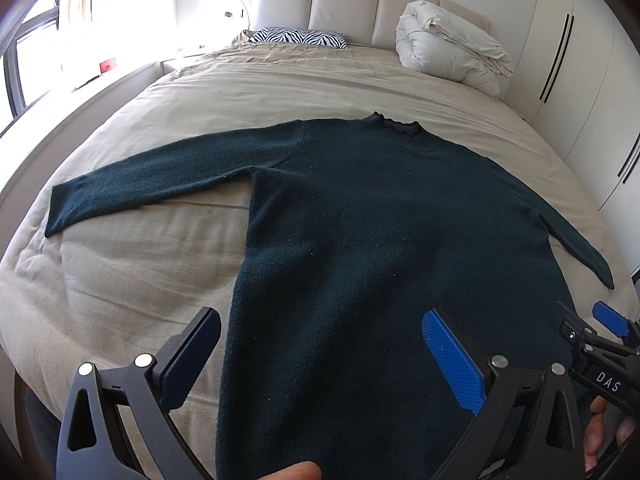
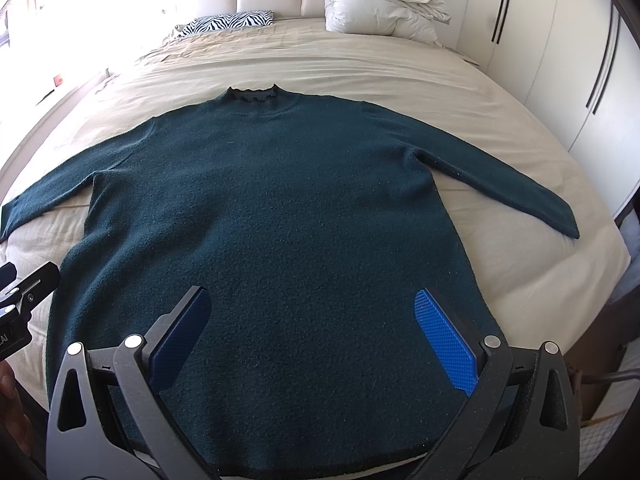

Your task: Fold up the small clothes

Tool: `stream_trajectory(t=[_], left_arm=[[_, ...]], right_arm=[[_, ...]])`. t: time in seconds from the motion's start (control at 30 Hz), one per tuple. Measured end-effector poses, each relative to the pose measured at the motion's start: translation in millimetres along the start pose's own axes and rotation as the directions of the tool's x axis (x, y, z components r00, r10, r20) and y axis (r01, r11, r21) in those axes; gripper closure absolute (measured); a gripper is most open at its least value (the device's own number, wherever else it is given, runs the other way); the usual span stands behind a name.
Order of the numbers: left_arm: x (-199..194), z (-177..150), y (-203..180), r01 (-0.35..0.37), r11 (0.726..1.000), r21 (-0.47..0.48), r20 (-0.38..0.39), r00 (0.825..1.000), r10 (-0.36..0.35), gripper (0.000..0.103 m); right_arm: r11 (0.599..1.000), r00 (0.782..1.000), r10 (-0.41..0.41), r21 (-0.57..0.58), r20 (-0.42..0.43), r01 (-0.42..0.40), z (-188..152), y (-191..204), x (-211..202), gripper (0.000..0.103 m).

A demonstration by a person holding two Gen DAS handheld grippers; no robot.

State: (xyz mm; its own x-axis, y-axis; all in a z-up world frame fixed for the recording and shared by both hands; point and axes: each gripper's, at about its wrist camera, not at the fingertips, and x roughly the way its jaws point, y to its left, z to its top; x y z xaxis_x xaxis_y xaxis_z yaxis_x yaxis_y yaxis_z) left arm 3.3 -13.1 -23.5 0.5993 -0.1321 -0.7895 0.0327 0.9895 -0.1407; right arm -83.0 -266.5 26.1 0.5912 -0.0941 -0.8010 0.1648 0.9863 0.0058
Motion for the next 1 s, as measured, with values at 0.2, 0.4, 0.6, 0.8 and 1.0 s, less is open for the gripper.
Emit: stream_trajectory(t=[0.2, 0.4, 0.6, 0.8, 1.0], left_arm=[[1.1, 7.9, 1.9, 0.08, 0.997, -0.003, 0.012, 0.997, -0.08, 0.0], [0.6, 29.6, 7.4, 0.285, 0.955, -0.082, 0.141, 0.952, -0.272, 0.0], [36.4, 48.1, -24.0, 0.217, 0.976, -0.021, -0.038, 0.975, -0.218, 0.0], [71.3, 59.6, -17.8, 0.298, 0.947, -0.118, -0.063, 0.95, -0.306, 0.0], [109.3, 67.8, -18.2, 0.403, 0.887, -0.226, -0.094, 0.897, -0.431, 0.001]], right_arm=[[0.978, 0.996, 0.051, 0.198, 0.066, -0.064, 9.0, -80.2, 4.3, 0.0], [0.791, 0.993, 0.01, 0.607, 0.115, -0.079, 1.2, -247.2, 32.8, 0.0], [0.501, 0.981, 0.042, 0.845, 0.19, -0.185, -18.1, -381.3, 82.6, 0.0], [0.335, 0.973, 0.085, 0.913, 0.216, -0.232, -20.5, -450.6, 139.8, 0.017], [0.279, 0.963, 0.063, 0.922, 0.262, -0.269, -10.5, -496.4, 173.4, 0.031]])
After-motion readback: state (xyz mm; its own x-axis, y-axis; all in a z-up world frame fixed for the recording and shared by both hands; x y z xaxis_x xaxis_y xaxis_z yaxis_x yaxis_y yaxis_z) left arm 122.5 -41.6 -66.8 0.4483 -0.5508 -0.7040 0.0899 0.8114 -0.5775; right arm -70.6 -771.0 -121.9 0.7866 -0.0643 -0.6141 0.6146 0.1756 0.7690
